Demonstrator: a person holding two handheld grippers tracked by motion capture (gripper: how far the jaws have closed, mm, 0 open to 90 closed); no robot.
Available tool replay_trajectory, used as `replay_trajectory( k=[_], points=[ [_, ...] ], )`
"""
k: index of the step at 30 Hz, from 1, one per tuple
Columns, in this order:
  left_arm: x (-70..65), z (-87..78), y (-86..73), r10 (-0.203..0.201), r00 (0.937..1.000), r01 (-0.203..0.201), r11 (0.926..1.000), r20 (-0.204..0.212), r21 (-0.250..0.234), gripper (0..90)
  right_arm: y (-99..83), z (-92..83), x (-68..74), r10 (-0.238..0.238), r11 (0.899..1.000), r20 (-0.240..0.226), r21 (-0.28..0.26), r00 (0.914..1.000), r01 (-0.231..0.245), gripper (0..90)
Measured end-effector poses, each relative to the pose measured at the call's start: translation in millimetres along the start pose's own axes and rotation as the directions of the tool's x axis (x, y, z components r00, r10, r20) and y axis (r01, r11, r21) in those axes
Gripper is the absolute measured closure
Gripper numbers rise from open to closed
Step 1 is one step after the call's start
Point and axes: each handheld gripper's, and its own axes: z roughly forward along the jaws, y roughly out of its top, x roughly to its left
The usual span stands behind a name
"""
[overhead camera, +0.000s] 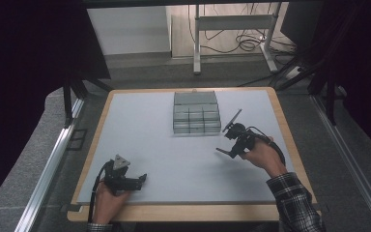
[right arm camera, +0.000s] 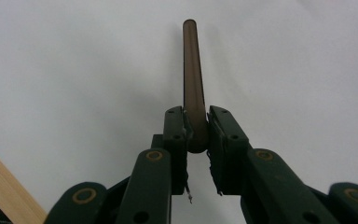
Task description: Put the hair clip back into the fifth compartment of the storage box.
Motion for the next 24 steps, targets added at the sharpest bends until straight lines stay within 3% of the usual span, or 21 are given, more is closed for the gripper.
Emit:
replay_trajectory(
  k=[13,24],
  points=[
    [0.0,0.0,0.0,0.001,1.0000,-0.001,1.0000,-0.001,0.000,0.3,3.3,-15.4,-1.9,0.015,0.996,-0.011,-0.084,0.9998,-0.016,76.4],
    [0.0,0.0,0.0,0.001,1.0000,-0.001,1.0000,0.000,0.000,0.4,8.0,-25.9,-4.6,0.031,0.980,-0.009,-0.197,0.9995,-0.032,76.4]
  ],
)
